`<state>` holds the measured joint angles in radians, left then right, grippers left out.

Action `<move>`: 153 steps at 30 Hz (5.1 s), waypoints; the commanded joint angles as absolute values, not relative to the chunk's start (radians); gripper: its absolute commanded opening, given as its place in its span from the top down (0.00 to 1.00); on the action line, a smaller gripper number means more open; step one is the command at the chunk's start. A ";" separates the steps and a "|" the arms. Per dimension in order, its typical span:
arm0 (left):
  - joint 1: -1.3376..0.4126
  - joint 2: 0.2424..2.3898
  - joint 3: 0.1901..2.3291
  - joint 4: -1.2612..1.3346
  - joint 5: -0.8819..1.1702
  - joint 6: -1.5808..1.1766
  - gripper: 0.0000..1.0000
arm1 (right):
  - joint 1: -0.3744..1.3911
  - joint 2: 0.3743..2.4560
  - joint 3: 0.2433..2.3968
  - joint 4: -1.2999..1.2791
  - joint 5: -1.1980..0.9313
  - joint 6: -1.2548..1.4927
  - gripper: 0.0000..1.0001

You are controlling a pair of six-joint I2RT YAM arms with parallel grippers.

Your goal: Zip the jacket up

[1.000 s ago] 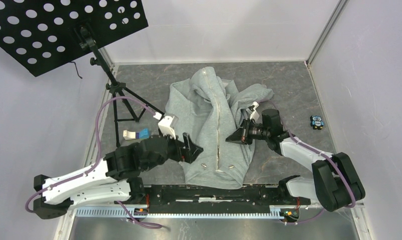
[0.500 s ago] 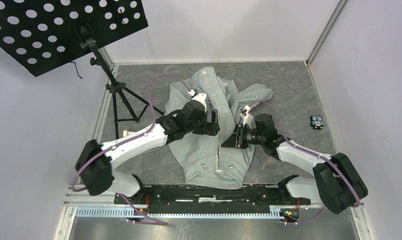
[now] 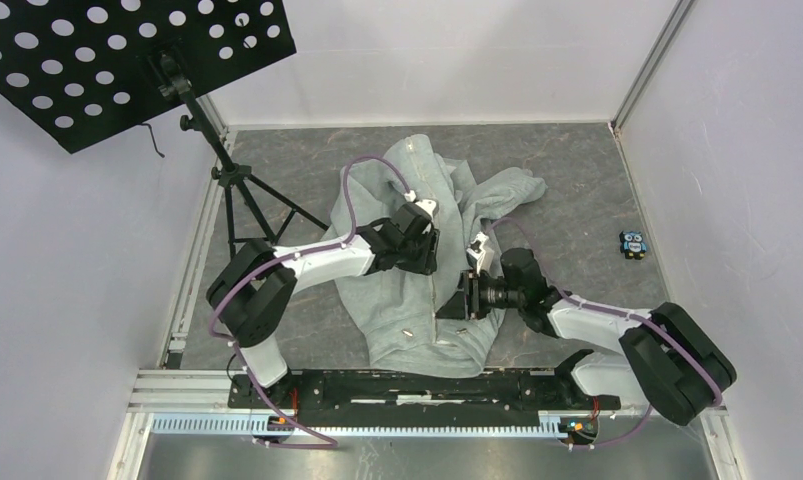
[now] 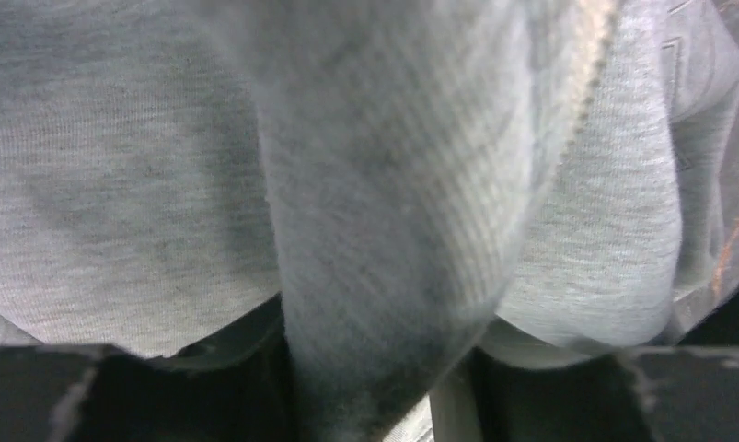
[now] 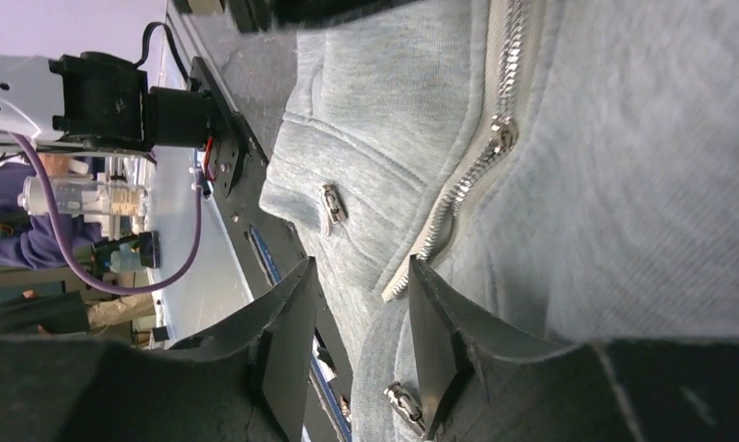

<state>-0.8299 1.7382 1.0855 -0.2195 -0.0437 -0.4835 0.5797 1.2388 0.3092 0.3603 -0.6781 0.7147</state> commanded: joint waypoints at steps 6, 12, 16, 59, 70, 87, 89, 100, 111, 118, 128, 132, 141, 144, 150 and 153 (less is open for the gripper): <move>-0.717 1.640 1.029 -0.120 0.337 -0.376 0.76 | 0.673 1.324 0.259 0.545 -0.581 0.715 0.79; -0.618 1.614 0.974 -0.061 0.649 -0.423 0.90 | 0.683 1.328 0.257 0.232 -0.215 0.525 0.85; -0.618 1.630 0.967 -0.042 0.755 -0.431 0.97 | 0.682 1.241 0.269 -0.011 0.176 0.457 0.83; -0.595 1.652 0.930 0.016 0.908 -0.605 0.98 | 0.911 0.991 0.245 0.519 0.022 0.887 0.49; -0.595 1.657 0.925 0.020 0.912 -0.623 0.98 | 0.973 0.981 0.134 0.611 0.120 1.004 0.35; -0.609 1.624 0.913 0.055 0.910 -0.644 0.98 | 1.005 1.157 0.116 0.828 0.294 1.014 0.65; -0.611 1.622 0.915 0.055 0.910 -0.646 0.98 | 1.024 1.160 0.142 0.795 0.326 0.992 0.64; -0.618 1.608 0.898 0.054 0.893 -0.635 0.98 | 1.098 1.142 0.289 0.475 0.512 0.870 0.70; -0.635 1.435 0.827 -0.008 0.404 -0.486 0.98 | 1.132 1.160 0.469 -0.160 0.440 0.715 1.00; -0.635 1.266 0.630 0.361 0.076 -0.480 0.98 | 1.375 1.137 0.399 -0.505 0.619 0.879 1.00; -0.635 1.306 0.747 0.323 0.051 -0.377 0.98 | 1.608 1.093 0.376 -0.588 0.654 1.124 1.00; -0.635 1.335 0.761 0.322 0.183 -0.381 0.98 | 1.661 0.911 0.309 -0.499 0.708 1.075 1.00; -0.636 1.385 0.796 0.170 0.445 -0.479 0.80 | 1.660 0.587 0.408 -0.639 0.886 0.934 0.40; -0.636 1.374 0.801 0.106 0.462 -0.514 0.64 | 1.657 0.571 0.476 -0.631 0.946 0.831 0.32; -0.636 1.273 0.809 -0.099 0.383 -0.490 0.43 | 1.613 0.668 0.616 -0.603 1.073 0.565 0.25; -0.636 1.179 0.799 -0.216 0.288 -0.456 0.35 | 1.554 0.718 0.676 -0.583 1.115 0.455 0.18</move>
